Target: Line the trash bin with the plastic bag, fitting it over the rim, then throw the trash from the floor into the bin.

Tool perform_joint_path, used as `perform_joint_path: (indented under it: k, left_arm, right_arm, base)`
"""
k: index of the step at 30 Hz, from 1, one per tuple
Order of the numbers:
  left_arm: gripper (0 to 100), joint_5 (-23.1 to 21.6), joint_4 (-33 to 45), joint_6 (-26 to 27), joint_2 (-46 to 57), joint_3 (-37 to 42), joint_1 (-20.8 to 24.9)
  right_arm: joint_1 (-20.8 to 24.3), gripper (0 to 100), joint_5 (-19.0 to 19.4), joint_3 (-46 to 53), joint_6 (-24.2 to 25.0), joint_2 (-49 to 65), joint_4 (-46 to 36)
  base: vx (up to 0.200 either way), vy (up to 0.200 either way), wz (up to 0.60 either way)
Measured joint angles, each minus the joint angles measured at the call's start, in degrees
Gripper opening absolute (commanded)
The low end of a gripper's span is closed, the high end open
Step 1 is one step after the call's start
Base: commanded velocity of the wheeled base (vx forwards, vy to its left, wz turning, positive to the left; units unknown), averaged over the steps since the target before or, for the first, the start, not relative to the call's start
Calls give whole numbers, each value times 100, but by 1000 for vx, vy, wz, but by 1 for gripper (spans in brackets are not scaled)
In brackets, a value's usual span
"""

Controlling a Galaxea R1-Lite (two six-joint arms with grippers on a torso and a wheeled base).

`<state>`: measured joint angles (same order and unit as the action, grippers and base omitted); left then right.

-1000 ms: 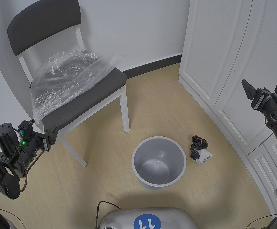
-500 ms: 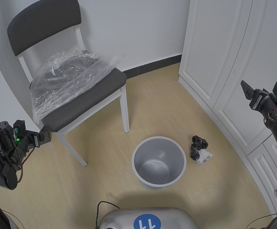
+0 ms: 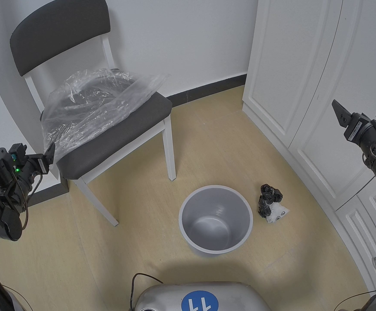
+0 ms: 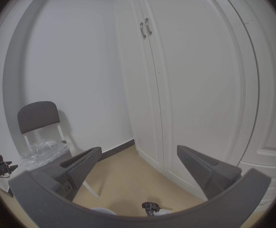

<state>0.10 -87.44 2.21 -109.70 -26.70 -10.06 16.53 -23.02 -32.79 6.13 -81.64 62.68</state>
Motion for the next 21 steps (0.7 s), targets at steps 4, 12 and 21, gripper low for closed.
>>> perform_joint_path:
  k: [4, 12, 21]
  left_arm:
    - [100, 96, 22, -274, 80, -262, -30]
    - [100, -171, 126, -252, 265, 40, -63]
    - [100, -1102, 440, 20, 866, 818, -22]
  right_arm:
    - [2, 100, 4, -17, 0, 35, 180]
    - [72, 100, 2, 61, -89, 17, 265]
    - [102, 100, 115, 250, -246, 179, 238]
  base:
    - [0, 0, 0]
    - [0, 0, 0]
    - [0, 0, 0]
